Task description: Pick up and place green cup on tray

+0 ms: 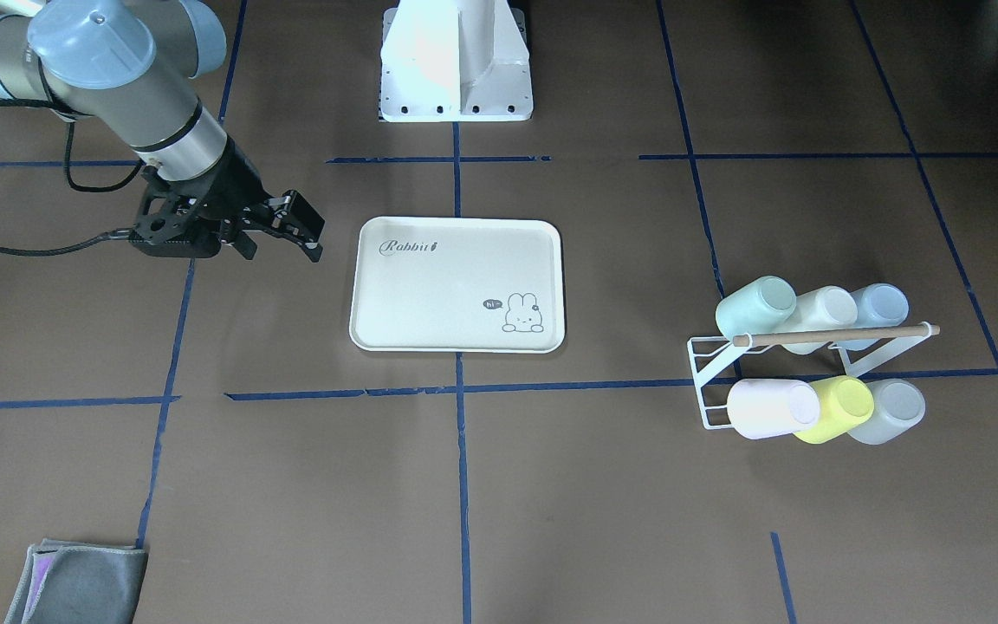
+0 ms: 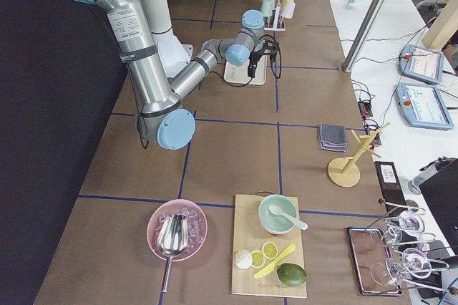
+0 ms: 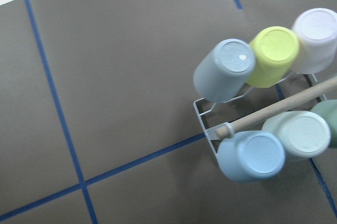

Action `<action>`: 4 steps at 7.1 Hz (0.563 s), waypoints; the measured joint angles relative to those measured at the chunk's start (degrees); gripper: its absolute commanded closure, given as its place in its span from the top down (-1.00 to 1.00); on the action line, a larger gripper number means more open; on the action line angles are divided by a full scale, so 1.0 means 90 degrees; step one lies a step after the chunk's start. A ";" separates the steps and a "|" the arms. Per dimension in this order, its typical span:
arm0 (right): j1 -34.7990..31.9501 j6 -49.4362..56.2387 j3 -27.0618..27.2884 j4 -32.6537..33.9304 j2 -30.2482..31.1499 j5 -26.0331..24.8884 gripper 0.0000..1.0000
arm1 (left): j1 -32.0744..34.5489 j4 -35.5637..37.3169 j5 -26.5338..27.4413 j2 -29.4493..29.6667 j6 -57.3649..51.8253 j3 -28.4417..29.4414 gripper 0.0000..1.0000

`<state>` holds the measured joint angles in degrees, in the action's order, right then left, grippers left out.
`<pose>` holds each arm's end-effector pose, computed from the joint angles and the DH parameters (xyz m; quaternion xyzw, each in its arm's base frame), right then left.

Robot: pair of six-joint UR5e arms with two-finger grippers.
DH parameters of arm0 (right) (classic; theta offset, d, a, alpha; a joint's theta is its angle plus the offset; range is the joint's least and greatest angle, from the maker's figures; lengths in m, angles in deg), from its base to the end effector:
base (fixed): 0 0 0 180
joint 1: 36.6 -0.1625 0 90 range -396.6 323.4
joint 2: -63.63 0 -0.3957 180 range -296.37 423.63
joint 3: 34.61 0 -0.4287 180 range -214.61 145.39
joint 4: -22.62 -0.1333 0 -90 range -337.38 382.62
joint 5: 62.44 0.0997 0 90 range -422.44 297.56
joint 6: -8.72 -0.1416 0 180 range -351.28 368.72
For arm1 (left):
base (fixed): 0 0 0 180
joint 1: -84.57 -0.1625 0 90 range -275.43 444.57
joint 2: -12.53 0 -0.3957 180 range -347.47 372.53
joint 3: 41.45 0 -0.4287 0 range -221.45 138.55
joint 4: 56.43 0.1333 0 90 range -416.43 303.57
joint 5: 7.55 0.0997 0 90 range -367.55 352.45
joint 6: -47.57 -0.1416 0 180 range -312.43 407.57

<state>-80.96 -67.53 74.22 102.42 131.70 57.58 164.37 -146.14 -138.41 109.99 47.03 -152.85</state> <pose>-0.4071 -0.4855 0.2495 -0.0026 -0.4768 0.1227 0.8704 0.0601 -0.5639 0.3943 0.2019 0.3565 0.1707 0.8961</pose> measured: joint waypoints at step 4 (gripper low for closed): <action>-0.0669 0.2134 0.0627 0.2189 0.0053 0.0005 1.00 | -0.1772 0.0780 0.3202 0.0040 -0.0946 -0.1420 0.98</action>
<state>-86.98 -48.32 79.87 122.13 132.18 57.62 148.42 -139.12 -109.59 110.35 38.52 -165.63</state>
